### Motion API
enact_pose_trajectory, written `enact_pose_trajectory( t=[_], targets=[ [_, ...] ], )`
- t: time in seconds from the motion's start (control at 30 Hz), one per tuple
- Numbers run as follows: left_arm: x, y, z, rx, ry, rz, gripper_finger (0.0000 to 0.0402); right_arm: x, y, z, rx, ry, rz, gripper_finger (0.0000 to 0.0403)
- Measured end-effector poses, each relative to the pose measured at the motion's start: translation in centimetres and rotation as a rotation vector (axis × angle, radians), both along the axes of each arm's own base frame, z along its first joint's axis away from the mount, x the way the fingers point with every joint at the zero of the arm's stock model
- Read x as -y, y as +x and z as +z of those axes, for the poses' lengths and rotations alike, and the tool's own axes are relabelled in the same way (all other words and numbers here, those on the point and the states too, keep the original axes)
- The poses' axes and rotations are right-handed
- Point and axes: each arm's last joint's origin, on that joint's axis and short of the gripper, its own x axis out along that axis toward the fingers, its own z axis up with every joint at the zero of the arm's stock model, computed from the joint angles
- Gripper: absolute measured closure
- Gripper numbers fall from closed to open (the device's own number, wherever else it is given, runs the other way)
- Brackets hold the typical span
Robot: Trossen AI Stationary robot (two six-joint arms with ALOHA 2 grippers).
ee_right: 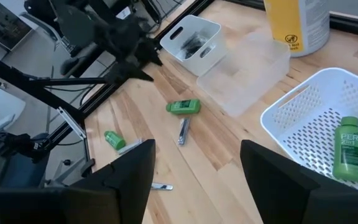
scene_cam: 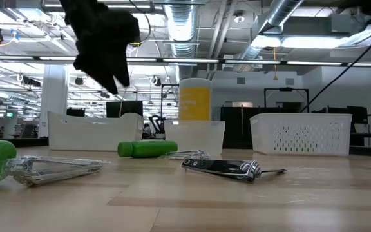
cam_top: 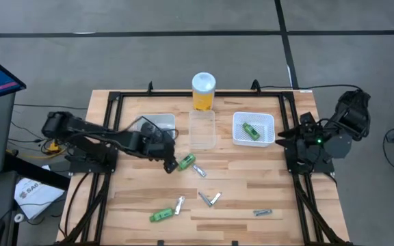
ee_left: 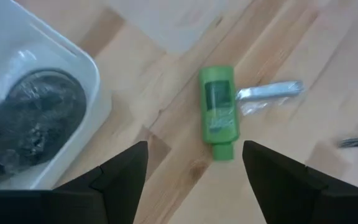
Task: Pick & Place Travel size toiletries
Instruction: Put the green shampoo into the right white bin
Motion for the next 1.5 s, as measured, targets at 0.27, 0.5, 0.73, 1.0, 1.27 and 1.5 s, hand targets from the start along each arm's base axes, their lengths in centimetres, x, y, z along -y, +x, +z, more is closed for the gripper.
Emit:
enact_pose_trajectory(
  t=[0.27, 0.5, 0.73, 1.0, 1.27, 1.5],
  targets=[
    [0.7, 2.7, -3.2, -0.005, -0.049, -0.027, 0.0142, -0.2, 0.2, 0.0, 0.000, 0.002, -0.001, 0.0173],
    [1.0, 3.2, -5.0, -0.069, -0.064, -0.023, 0.0142, -0.3, 0.2, 0.1, 0.004, 0.010, 0.001, 0.0173],
    [1.1, 3.7, -6.6, -0.114, -0.060, -0.023, 0.0142, -0.3, 0.2, 0.1, 0.004, 0.010, 0.001, 0.0173],
    [1.3, 3.9, -7.1, -0.136, -0.109, -0.059, 0.0142, -0.3, 0.2, 0.1, 0.003, 0.010, 0.002, 0.0173],
    [1.6, 3.9, -7.5, -0.153, -0.099, -0.112, 0.0142, -0.3, 0.2, 0.0, 0.003, 0.009, 0.002, 0.0173],
    [1.7, 4.2, -7.9, -0.145, -0.100, -0.109, 0.0142, -0.3, 0.2, 0.1, 0.003, 0.010, 0.002, 0.0173]
  ],
)
